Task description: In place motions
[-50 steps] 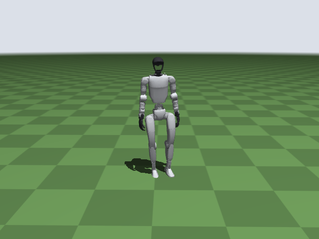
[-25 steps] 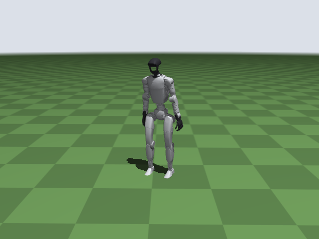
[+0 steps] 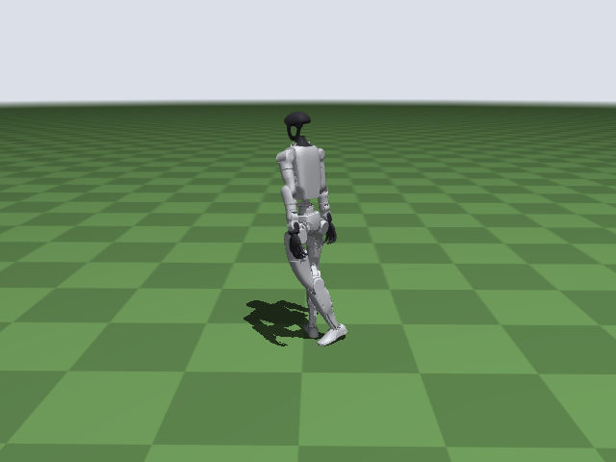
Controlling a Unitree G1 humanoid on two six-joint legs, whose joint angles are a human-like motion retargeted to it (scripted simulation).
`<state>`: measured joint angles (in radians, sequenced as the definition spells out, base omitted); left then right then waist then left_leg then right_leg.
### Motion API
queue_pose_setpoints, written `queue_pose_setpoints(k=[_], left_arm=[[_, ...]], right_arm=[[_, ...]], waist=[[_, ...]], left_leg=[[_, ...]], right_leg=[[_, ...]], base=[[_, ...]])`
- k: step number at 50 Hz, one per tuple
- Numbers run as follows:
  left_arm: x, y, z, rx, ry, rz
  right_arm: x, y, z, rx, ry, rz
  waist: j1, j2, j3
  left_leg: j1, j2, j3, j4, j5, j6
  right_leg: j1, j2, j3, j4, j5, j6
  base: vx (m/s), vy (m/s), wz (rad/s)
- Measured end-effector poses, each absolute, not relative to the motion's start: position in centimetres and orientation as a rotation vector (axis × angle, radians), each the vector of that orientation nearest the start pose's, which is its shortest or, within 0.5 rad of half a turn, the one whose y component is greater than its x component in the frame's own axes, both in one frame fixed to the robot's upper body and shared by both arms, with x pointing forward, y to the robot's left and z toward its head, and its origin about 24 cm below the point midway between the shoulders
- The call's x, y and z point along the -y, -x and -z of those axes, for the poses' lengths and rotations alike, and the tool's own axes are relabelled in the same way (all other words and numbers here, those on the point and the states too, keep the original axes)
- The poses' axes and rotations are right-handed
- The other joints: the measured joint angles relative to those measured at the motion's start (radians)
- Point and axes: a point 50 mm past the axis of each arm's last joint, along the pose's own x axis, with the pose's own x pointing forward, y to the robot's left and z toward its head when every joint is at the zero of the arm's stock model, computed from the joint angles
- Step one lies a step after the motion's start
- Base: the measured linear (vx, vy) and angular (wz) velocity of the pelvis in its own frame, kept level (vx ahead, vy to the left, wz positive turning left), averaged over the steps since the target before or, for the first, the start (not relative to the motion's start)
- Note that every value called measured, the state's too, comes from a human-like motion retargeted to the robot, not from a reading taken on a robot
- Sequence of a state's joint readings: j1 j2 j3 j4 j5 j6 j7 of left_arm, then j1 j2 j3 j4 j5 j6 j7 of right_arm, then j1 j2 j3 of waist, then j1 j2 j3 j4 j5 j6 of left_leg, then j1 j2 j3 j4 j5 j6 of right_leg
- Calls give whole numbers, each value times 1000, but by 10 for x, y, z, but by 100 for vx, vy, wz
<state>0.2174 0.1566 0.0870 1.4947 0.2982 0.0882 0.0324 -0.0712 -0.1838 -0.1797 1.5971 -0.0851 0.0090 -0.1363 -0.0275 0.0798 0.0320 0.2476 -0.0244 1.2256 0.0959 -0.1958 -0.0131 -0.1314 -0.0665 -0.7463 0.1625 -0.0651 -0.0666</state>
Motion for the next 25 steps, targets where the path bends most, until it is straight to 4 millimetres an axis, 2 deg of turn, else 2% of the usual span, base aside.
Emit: queue_pose_setpoints(k=[2, 5, 7, 8, 10, 12, 15, 19, 22, 25], left_arm=[[-221, 63, 170, -1781, -306, -34], [-227, 33, 173, -1707, -325, -90], [-232, 18, 173, -1658, -335, -92], [-233, 9, 173, -1628, -343, -84], [-227, -6, 174, -1574, -342, -74], [-219, -18, 176, -1523, -315, -75], [-208, -27, 177, -1474, -267, -48], [-203, -29, 178, -1466, -281, 18], [-201, -30, 178, -1463, -336, 54], [-201, -28, 178, -1478, -372, 84]], right_arm=[[229, -19, 172, -1575, 147, 314], [223, -8, 172, -1642, 98, 300], [224, -1, 172, -1669, 92, 283], [226, 1, 171, -1674, 93, 282], [229, 2, 170, -1686, 109, 279], [230, -4, 170, -1669, 147, 276], [232, -17, 171, -1610, 194, 273], [229, -32, 172, -1542, 202, 255], [227, -38, 172, -1513, 187, 256], [223, -36, 173, -1519, 175, 255]], waist=[[-8, -32, 14], [-8, -151, 88], [62, -174, 154], [97, -171, 171], [134, -146, 181], [134, -135, 183], [132, -123, 180], [115, -116, 151], [77, -107, 118], [67, -72, 123]], left_leg=[[21, 2, 9, 57, 50, 50], [62, 9, -37, 264, 130, 220], [125, 133, -112, 507, 149, 275], [115, 203, -186, 631, 150, 275], [-9, 268, -368, 796, 124, 275], [-118, 249, -508, 828, 108, 275], [-216, 222, -632, 784, 61, 275], [-318, 127, -788, 569, 66, 275], [-377, -13, -1005, 326, 162, 268], [-367, -67, -1263, 142, 258, 185]], right_leg=[[4, -26, 60, -16, 16, -4], [64, -101, 158, -46, 24, 0], [144, -82, 269, -26, -13, 0], [173, -50, 316, -28, -32, -12], [181, -4, 371, -48, -15, -33], [169, 11, 403, -61, 7, -42], [160, 22, 436, -71, 30, -45], [137, 6, 477, -87, 72, -28], [114, -15, 469, -83, 82, -10], [143, 27, 486, -63, 62, -10]], base=[[35, -19, -133], [27, -23, -140], [77, -43, -277], [80, -45, -263], [27, -18, -178], [-2, 1, -110], [9, 6, -123], [14, 17, -98], [16, 25, -18], [27, 10, -53]])
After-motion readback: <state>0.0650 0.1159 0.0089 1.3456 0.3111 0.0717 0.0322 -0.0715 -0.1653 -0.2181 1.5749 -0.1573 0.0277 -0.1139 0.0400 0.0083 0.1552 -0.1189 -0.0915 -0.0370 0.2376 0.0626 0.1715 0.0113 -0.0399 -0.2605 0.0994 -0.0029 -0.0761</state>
